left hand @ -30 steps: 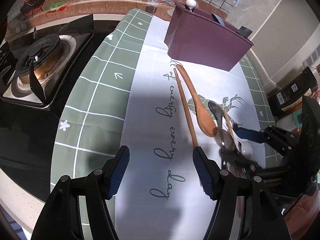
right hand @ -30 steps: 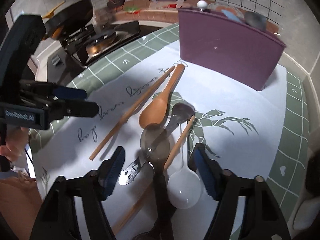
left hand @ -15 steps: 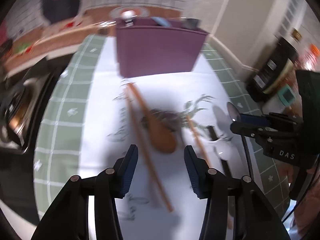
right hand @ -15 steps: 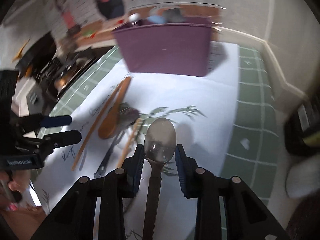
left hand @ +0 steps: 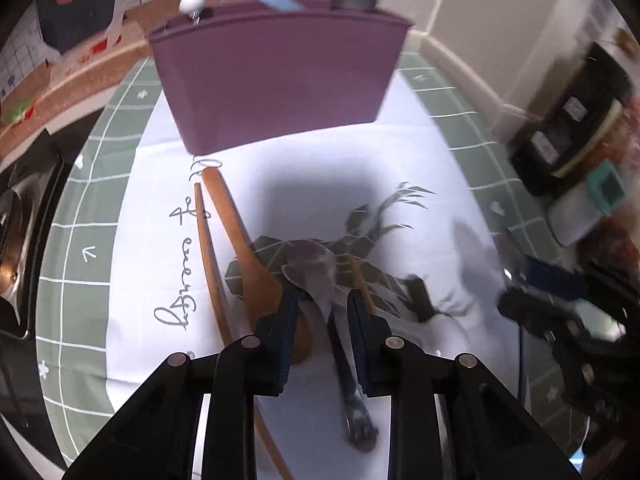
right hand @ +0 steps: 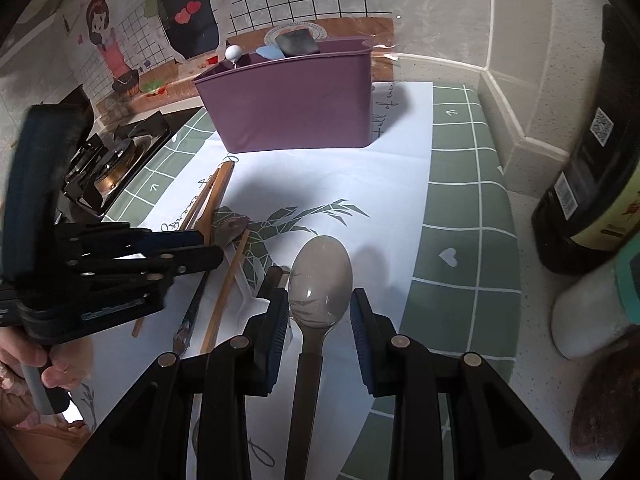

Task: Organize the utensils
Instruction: 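Grasp a metal spoon with the right tool while the left tool grasps a dark spoon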

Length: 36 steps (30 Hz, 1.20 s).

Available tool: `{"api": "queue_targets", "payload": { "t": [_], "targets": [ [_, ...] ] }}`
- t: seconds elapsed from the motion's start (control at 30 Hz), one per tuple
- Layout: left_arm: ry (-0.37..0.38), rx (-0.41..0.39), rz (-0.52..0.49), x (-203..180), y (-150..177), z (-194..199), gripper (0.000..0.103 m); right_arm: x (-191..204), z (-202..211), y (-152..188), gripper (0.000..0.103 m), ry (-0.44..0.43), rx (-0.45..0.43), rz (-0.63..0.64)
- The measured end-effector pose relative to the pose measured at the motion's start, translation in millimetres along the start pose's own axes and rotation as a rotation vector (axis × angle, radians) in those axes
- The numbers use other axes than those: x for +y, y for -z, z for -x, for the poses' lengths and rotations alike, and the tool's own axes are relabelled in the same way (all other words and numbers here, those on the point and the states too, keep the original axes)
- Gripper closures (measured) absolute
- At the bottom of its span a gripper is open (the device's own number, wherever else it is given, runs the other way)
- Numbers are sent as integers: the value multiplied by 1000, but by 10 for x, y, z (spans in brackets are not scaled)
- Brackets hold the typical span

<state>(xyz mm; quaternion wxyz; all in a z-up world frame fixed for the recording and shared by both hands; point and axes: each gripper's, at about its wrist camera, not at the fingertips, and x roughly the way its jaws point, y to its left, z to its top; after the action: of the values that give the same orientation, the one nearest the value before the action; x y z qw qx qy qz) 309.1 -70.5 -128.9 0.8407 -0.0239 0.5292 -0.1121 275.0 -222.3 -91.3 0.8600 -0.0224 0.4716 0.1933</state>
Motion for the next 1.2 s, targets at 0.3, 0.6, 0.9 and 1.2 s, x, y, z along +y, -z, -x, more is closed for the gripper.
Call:
{"api": "queue_targets", "payload": {
  "t": [0.3,0.6,0.9,1.2],
  "targets": [
    [-53,30,-19,-91,-223,-162,76,70,-30,7,74,50,10,22],
    [50,-153,30,87,136,549,77,118,138,4,74,49,-49,20],
    [33,-322,45,213,358,1305,93,272,301,-10,74,27,-103,54],
    [115,-109,-11,166,279,773,72,219,157,80,74,65,-37,59]
  ]
}}
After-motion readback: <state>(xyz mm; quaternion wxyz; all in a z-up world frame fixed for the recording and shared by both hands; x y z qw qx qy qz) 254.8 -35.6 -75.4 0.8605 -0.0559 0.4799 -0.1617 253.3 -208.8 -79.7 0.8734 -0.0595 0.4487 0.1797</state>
